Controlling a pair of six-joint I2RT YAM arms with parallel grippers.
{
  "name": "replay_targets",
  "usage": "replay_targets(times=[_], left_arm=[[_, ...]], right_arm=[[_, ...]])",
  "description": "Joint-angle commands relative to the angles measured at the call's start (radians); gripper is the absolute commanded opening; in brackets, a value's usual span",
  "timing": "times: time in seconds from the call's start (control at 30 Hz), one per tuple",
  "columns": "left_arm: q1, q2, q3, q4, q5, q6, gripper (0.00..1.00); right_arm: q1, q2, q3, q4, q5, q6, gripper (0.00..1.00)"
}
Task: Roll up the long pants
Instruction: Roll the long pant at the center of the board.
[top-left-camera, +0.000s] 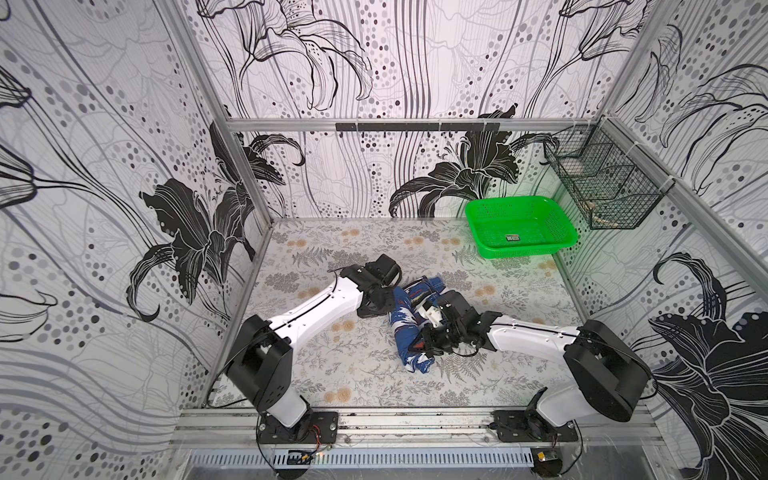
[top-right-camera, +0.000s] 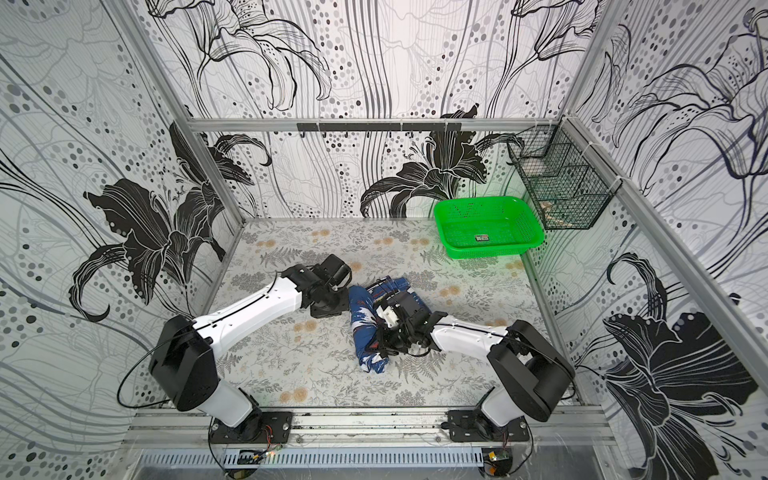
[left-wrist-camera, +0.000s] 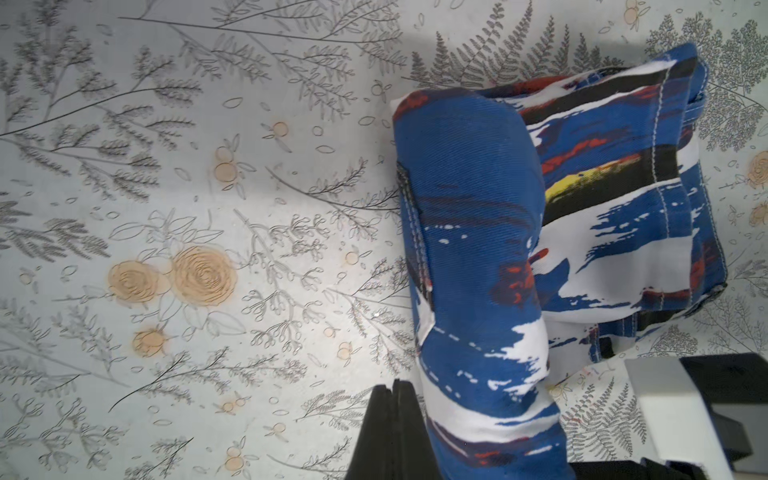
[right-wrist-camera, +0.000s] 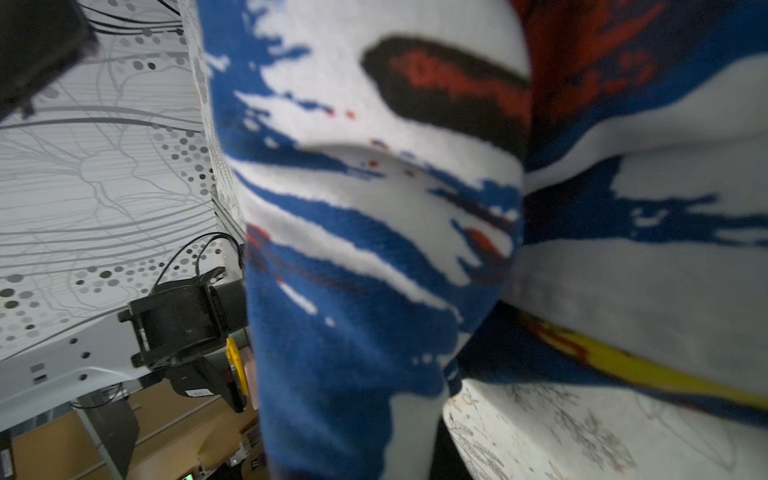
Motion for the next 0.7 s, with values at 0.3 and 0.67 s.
replay_targets(times=[0.3, 0.67], left_arm=[[-0.025, 0.271, 0.221, 0.081, 0.037, 0.05, 0.0], [-0.026, 0.313, 0.179, 0.107, 0.027, 0.038, 0.0]], right_arm=[[-0.024, 0.049, -0.038, -0.008, -0.049, 0.079, 0.12], [-0.038, 0.059, -0.031, -0.04, -0.044, 0.046, 0.12]])
